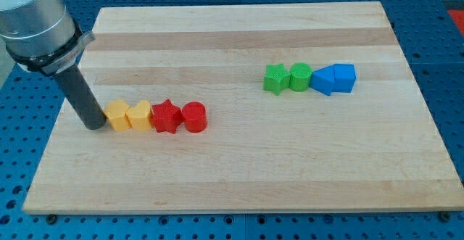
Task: Move the yellow heart above the yellow hexagon
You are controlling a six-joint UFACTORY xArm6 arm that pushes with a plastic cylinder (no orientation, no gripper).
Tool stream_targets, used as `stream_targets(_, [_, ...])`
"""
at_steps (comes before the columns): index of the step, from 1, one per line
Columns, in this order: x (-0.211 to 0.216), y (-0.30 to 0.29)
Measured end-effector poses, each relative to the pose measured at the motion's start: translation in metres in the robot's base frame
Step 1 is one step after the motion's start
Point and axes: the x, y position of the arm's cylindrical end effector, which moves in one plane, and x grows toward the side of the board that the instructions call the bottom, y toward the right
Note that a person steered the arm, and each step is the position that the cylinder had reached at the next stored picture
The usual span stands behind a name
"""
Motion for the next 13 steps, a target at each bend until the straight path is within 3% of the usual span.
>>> stream_targets(1, [0.000, 0.000])
stream_targets(3, [0.041, 0.002])
stream_targets(5, [0.034, 0.080])
stream_targets(9, [-0.021, 0.076])
stream_targets(12, [-0.092, 0.122])
stream_targets(13, [-0.093, 0.087])
